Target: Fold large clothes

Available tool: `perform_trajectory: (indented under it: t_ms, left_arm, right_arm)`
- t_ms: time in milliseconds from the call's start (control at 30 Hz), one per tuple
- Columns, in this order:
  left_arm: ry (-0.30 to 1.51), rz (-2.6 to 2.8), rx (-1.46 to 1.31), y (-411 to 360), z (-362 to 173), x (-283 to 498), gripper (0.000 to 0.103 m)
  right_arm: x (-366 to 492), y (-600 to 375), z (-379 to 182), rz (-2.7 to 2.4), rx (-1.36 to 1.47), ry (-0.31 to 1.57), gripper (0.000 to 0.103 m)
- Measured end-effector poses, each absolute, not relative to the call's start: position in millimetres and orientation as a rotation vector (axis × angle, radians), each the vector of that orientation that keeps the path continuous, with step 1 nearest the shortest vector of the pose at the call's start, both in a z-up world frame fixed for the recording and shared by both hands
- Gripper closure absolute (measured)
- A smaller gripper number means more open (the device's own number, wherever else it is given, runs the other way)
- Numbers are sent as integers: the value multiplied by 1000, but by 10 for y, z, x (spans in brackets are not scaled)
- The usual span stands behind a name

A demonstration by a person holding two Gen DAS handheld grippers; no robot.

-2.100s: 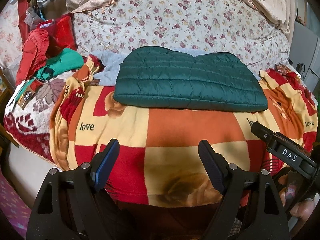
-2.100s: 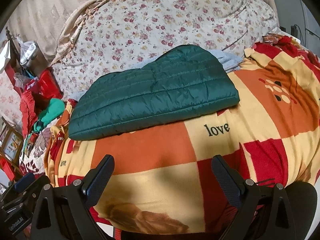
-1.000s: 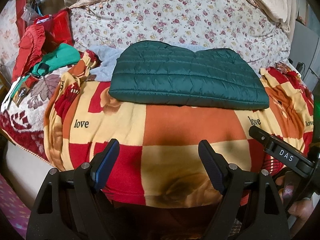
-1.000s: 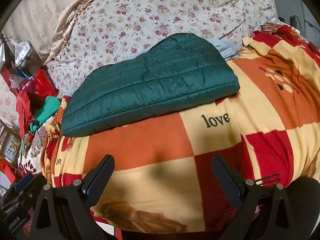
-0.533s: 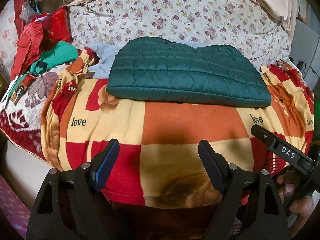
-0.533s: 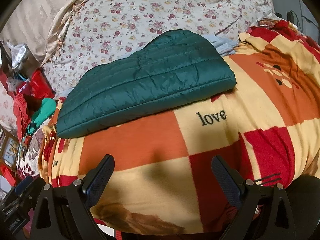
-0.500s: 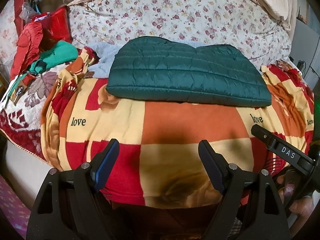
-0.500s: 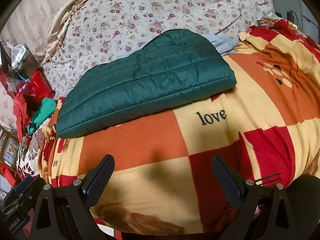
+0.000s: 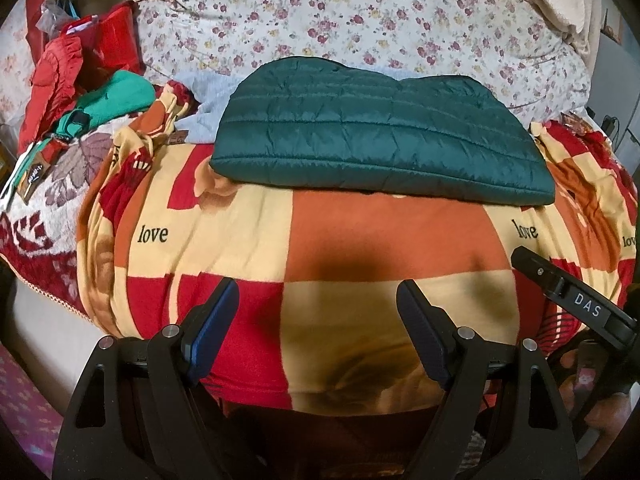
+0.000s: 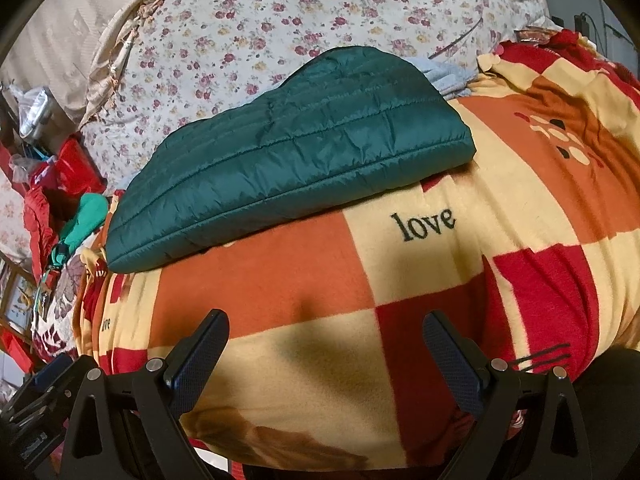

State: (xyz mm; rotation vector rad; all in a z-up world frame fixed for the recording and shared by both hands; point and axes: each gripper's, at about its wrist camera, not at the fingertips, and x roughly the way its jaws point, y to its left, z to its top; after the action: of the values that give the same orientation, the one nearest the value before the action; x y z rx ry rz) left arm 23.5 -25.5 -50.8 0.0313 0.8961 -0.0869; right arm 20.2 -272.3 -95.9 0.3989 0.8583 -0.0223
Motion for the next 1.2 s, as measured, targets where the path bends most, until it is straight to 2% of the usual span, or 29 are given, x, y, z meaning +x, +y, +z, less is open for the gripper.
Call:
perform_trajectory:
  t_ms: [333,700,1200]
  left_arm:
    - [905,-87,-5,-73,-532,453,21]
    - [947,-61,-258,845,-522,1409,21]
    - [1046,-230,-461,1092,-708,2673,21]
  right_arm:
    - [272,-2846,-863,-4,422,819,7]
    - [792,-3662,-890,-24,657,819,7]
    - [1651,-4324,-1107,26,691,873,7]
